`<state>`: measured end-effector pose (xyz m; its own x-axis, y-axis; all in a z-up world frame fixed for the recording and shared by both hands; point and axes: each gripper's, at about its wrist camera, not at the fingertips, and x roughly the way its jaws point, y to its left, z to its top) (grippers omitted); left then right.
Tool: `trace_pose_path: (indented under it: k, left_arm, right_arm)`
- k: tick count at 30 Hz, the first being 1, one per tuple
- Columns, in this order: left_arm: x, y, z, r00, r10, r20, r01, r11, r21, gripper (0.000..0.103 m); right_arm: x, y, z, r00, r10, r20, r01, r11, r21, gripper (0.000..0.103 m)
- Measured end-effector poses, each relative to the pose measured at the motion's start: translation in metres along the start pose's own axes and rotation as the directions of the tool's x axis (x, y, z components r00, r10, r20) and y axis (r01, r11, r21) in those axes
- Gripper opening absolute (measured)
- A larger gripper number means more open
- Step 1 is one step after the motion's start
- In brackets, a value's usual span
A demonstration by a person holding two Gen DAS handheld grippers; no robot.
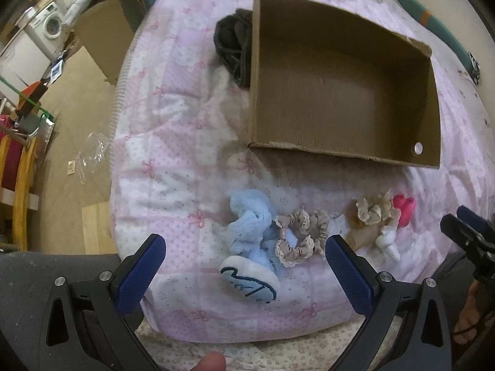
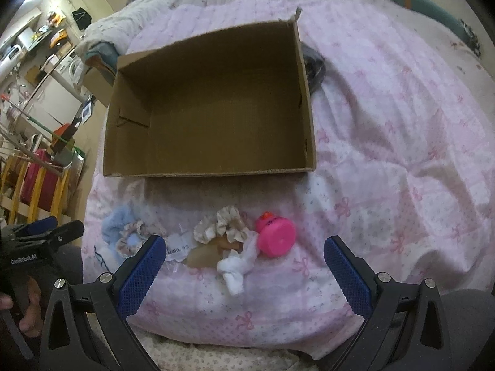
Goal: Organize soft objects
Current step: 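Lower the left gripper onto the light-blue plush sock and close it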
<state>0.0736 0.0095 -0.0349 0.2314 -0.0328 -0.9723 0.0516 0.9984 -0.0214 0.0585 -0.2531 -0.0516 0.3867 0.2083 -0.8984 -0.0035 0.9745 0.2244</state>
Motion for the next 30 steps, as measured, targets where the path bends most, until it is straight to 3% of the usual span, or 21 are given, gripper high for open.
trace_pose_path:
  k: [4,8,11,15,21,27,29,30]
  left_arm:
    - [0.011,0.002,0.006,0.999,-0.02,-0.029,0.02,1.0,-0.005,0.101]
    - [0.026,0.012,0.012,0.996,-0.055,-0.076,0.052,0.998,-0.038,0.087]
    - [0.039,0.021,0.014,0.985,-0.127,-0.114,0.118,0.99,-0.082,0.081]
    - [0.058,0.021,0.01,0.967,-0.163,-0.195,0.148,0.985,-0.09,0.078]
    - [0.066,0.024,-0.003,0.948,-0.182,-0.259,0.163,0.982,-0.095,0.078]
    - [0.081,0.009,-0.011,0.944,-0.131,-0.303,0.136,0.991,-0.004,0.078]
    - [0.087,0.001,-0.012,0.945,-0.111,-0.308,0.122,0.992,0.019,0.058]
    - [0.09,-0.004,-0.012,0.945,-0.099,-0.312,0.117,0.992,0.041,0.057]
  right_arm:
    - [0.008,0.002,0.007,0.999,-0.003,-0.035,0.002,1.0,-0.014,0.103]
    - [0.018,0.0,0.013,0.998,-0.009,-0.056,0.007,1.0,-0.026,0.103]
    - [0.026,-0.009,0.013,0.998,0.004,-0.057,-0.003,1.0,0.012,0.103]
    - [0.033,-0.023,0.008,0.997,0.02,-0.076,-0.013,0.996,0.083,0.103]
    - [0.032,-0.027,0.007,0.999,0.0,-0.054,0.005,0.996,0.094,0.103]
    - [0.044,-0.023,0.006,0.996,-0.016,-0.084,0.021,0.998,0.062,0.103]
    - [0.048,-0.021,0.007,0.996,-0.015,-0.093,0.02,0.998,0.06,0.103]
    - [0.049,-0.021,0.008,0.995,-0.014,-0.096,0.02,0.998,0.059,0.103]
